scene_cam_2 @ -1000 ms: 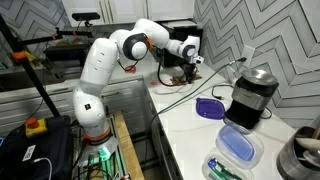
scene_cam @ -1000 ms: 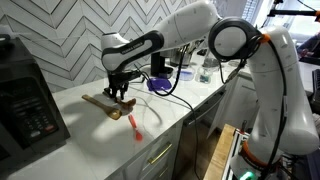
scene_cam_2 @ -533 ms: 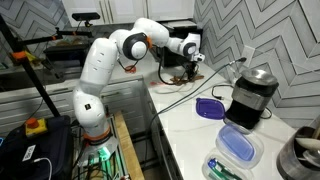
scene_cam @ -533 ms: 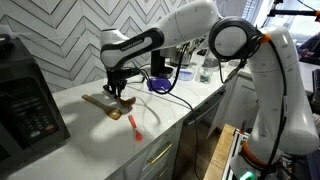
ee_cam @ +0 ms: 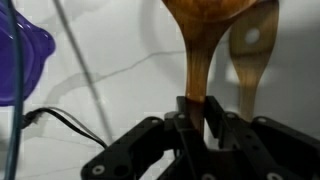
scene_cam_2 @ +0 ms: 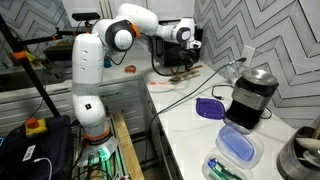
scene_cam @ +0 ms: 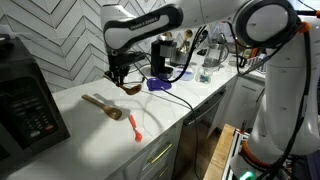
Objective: Put the soup ladle in the lunch box
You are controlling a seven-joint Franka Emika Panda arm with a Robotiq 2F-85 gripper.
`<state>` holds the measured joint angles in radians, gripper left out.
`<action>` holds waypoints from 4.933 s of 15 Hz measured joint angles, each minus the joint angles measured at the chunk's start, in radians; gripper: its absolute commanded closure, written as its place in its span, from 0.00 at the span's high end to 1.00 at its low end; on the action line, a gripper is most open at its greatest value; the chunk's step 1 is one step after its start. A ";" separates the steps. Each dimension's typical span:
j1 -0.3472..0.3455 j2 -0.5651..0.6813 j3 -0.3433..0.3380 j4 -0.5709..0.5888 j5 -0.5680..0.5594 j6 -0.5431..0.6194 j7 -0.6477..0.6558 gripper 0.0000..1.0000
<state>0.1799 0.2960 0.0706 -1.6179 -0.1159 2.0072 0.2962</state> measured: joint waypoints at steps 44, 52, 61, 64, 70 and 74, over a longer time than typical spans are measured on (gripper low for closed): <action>-0.169 -0.427 -0.143 -0.648 -0.026 0.584 -0.912 0.23; -0.095 -0.434 -0.271 -0.691 0.033 0.599 -1.198 0.06; 0.154 -0.550 -0.731 -0.784 0.351 0.650 -1.741 0.23; 0.128 -0.531 -0.661 -0.785 0.354 0.650 -1.725 0.06; -0.061 -0.518 -0.550 -0.772 0.354 0.652 -1.845 0.06; -0.060 -0.528 -0.637 -0.734 0.481 0.642 -2.112 0.06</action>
<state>0.1196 -0.2316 -0.5664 -2.3520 0.3647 2.6497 -1.8158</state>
